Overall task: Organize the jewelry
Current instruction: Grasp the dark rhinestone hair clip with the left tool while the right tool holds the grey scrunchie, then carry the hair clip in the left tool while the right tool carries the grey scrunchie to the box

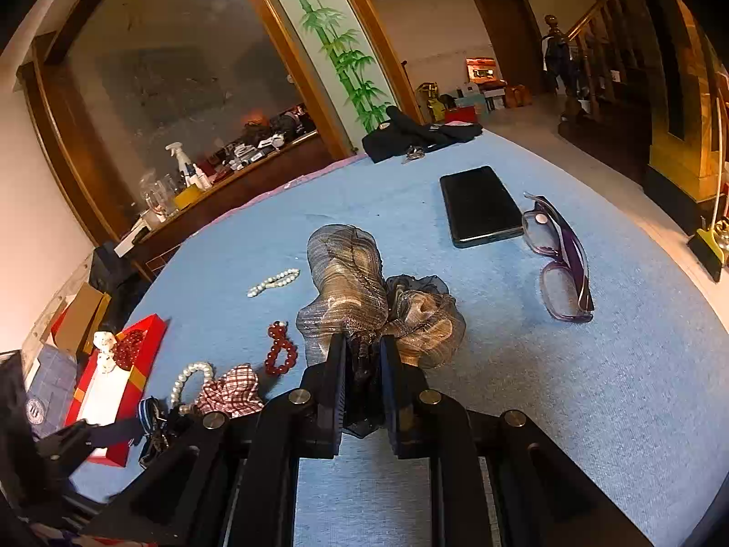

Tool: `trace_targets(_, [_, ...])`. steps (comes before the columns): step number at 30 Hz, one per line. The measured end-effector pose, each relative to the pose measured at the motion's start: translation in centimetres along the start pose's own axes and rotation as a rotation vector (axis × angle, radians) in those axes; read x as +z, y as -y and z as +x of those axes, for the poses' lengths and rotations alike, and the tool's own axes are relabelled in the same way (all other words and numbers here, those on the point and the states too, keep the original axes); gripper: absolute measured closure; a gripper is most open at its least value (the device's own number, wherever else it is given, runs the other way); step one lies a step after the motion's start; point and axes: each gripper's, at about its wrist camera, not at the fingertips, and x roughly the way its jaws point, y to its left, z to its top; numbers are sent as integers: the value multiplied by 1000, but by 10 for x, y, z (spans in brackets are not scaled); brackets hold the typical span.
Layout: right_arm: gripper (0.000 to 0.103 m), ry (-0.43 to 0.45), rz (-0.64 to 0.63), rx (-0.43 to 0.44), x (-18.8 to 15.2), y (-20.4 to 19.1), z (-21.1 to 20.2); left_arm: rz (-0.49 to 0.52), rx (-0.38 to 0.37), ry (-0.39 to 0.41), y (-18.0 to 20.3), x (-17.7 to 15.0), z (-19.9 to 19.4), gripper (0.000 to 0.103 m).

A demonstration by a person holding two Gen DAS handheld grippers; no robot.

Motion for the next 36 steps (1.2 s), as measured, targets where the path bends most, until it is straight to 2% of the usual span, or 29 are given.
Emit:
trace_targets(6, [87,4,3,13,1,0,-1,-50,16,-58,4,6,32,9])
trace_targets(8, [87,5,5,16,1,1,-2,-51,32,-50,5,7,38,8])
trace_targets(10, [87,7,7,15,1,2,-2,-67,15,-44,3,5,38,9])
trace_targets(13, [87,6,13,18,1,3,-2,-77,3,-13,-1,2,31,17])
trace_targets(14, [87,6,14,21,1,3,-2,-79,2,-4,-3,2,30,17])
trace_targets(28, [87,23,-25,46,1,-6,-7,-35,2,186,-7,-16,-45,18])
trace_targets(36, [87,51,-109,51,-5,-27,-15,-35,20,230,-22,-32,-75,18])
